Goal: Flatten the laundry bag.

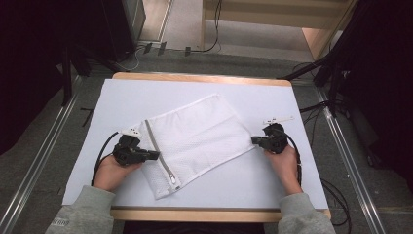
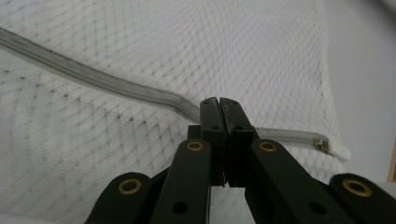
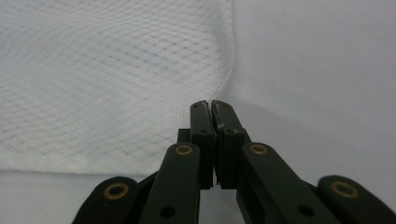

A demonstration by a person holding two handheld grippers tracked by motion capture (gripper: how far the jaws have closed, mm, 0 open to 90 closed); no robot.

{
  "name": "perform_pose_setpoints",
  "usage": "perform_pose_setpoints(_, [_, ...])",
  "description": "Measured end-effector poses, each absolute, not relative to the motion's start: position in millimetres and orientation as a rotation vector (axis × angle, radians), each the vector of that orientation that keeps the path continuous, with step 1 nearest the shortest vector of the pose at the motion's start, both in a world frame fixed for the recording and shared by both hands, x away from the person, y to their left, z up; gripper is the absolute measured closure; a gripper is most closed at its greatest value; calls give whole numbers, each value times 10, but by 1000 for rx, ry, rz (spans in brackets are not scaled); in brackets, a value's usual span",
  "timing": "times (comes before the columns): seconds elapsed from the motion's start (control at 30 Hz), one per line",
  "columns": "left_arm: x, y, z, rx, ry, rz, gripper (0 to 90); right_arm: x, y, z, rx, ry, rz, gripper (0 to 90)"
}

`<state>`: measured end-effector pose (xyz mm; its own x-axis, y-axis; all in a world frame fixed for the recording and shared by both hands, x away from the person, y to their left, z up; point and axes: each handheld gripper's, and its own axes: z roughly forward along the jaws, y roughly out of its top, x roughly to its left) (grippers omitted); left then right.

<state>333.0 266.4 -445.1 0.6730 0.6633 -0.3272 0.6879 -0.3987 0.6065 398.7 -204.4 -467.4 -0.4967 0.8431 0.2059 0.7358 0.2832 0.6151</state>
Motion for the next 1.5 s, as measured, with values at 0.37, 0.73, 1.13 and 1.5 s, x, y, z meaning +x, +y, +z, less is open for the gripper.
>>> perform_pose_setpoints(0.37, [3296,2723,-4424,2152,1064,13,860,4282,-2078,-4704,1480,2354,1028,895])
perform_pose_setpoints(0.73, [3444,3034,-4348,2096,1165,90,817,4470,-2114,-4708,1495,2331,1073,819])
perform_pose_setpoints(1.13, [3840,3243,-4323,2075,1215,128,677,4171,-2123,-4526,1450,2280,1111,744])
perform_pose_setpoints(1.5, [4167,3220,-4350,2102,1222,182,586,4000,-2007,-4598,1436,2323,1116,744])
